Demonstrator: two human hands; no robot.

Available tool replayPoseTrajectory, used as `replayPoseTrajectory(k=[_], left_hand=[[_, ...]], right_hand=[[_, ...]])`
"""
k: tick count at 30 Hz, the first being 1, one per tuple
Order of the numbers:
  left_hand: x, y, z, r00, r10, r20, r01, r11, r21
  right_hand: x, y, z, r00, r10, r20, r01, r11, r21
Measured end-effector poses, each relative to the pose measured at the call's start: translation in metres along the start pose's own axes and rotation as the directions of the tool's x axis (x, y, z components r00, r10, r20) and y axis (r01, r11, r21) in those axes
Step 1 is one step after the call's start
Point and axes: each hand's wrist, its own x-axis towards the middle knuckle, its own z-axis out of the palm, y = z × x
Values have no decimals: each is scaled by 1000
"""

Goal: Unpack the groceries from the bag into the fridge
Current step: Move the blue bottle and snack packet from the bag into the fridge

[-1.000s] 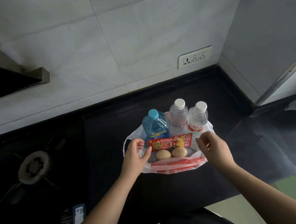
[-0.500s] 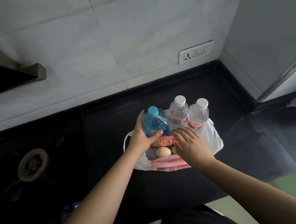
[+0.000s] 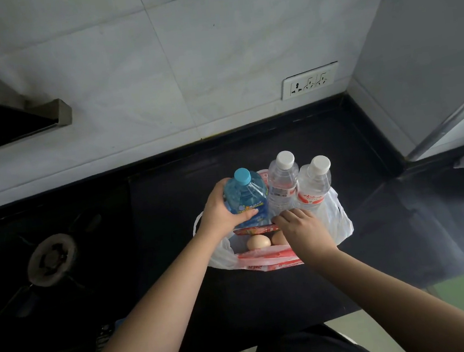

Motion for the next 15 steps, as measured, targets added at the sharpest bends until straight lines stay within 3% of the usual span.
replayPoseTrajectory(k=[7, 15], left_hand=[[5, 5, 6, 969, -201, 143, 208, 977, -36], [6, 4, 4, 982, -158, 101, 159, 987, -9]], right_hand=[[7, 0, 0, 1000, 12, 3, -12, 1000, 15], [5, 7, -4, 995, -42, -86, 49, 995, 82]])
